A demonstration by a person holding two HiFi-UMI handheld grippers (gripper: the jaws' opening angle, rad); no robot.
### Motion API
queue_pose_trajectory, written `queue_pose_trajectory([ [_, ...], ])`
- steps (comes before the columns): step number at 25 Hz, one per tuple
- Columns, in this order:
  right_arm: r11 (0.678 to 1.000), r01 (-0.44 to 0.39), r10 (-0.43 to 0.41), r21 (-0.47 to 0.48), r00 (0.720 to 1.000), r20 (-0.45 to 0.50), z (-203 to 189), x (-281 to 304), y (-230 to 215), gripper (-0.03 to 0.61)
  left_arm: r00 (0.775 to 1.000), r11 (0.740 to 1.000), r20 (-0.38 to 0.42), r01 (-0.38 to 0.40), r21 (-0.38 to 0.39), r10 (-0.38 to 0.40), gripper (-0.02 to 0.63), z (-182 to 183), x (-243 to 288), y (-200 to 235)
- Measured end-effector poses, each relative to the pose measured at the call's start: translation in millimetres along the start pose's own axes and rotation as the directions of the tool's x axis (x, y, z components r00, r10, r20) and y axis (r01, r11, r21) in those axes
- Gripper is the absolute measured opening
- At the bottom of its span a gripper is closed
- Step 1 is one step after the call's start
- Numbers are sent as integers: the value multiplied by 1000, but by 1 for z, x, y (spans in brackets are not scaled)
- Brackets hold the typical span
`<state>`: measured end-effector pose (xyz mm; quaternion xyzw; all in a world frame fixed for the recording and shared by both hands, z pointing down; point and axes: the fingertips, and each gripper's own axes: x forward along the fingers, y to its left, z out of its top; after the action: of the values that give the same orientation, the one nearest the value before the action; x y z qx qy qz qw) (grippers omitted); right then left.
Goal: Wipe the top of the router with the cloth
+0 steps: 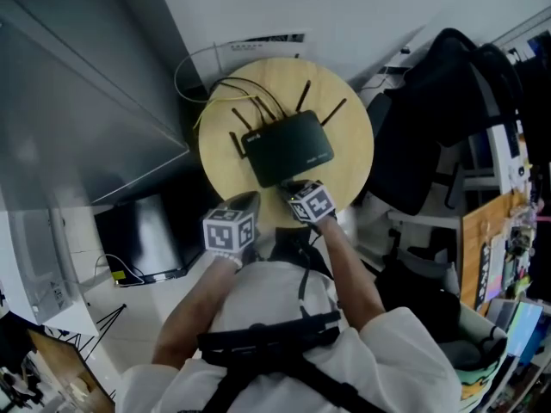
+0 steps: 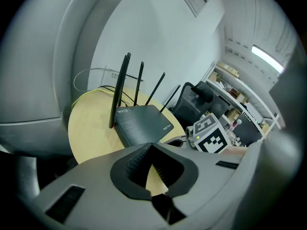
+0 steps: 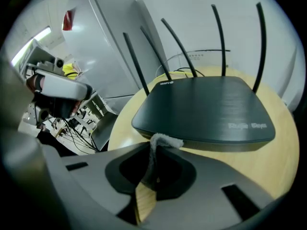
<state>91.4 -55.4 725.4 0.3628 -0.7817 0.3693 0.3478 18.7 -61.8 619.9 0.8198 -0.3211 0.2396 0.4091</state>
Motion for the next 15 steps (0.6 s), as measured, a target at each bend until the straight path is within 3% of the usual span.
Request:
queue_pose_trajectory([
  [15,1000,-4,4,-16,1000,27,23,34,80,40,1000,1000,-11,-4,19,4,-3,-24,-48,37],
])
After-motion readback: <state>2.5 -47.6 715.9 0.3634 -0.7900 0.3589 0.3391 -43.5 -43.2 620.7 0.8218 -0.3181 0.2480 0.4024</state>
